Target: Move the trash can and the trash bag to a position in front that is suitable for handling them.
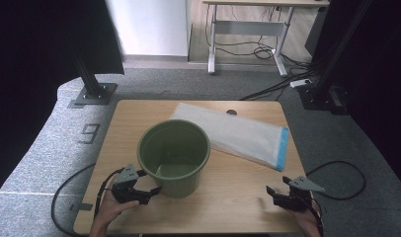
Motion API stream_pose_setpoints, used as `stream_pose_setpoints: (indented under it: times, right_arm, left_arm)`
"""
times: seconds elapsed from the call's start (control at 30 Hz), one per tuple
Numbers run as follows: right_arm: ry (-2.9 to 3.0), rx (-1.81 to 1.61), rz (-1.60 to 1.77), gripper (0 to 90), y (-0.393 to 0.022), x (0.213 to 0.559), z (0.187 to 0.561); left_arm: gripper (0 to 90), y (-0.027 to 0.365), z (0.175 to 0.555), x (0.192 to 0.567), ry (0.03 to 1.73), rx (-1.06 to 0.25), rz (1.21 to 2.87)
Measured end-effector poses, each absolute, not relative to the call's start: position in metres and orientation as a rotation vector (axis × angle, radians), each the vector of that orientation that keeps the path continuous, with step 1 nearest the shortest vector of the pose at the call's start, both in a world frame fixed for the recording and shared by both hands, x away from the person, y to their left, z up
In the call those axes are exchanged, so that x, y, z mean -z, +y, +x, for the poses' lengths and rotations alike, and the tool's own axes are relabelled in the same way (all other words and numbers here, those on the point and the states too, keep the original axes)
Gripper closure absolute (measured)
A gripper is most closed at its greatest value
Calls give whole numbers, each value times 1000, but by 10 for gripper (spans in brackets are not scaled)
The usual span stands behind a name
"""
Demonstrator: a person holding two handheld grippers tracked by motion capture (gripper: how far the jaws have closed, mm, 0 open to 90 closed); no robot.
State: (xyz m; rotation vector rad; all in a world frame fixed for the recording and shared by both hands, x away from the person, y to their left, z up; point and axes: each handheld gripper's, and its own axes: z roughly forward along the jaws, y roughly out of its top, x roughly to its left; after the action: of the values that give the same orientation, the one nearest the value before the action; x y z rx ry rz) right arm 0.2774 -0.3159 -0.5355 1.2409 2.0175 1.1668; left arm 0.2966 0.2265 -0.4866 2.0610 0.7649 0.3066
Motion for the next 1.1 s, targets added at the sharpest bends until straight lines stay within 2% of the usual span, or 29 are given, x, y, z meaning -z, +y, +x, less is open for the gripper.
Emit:
stream_pose_setpoints:
  times: [0.63, 0.83, 1.1]
  right_arm:
    - [2036, -1161, 1211, 201, -316, 535, 276]
    - [2035, -1157, 1216, 201, -317, 536, 277]
    - [2033, -1141, 1215, 201, -316, 537, 278]
  left_arm:
    - [148, 161, 334, 488, 805, -392, 2041]
    - [154, 163, 333, 486, 833, -416, 2036]
    - [154, 190, 319, 474, 887, -459, 2007]
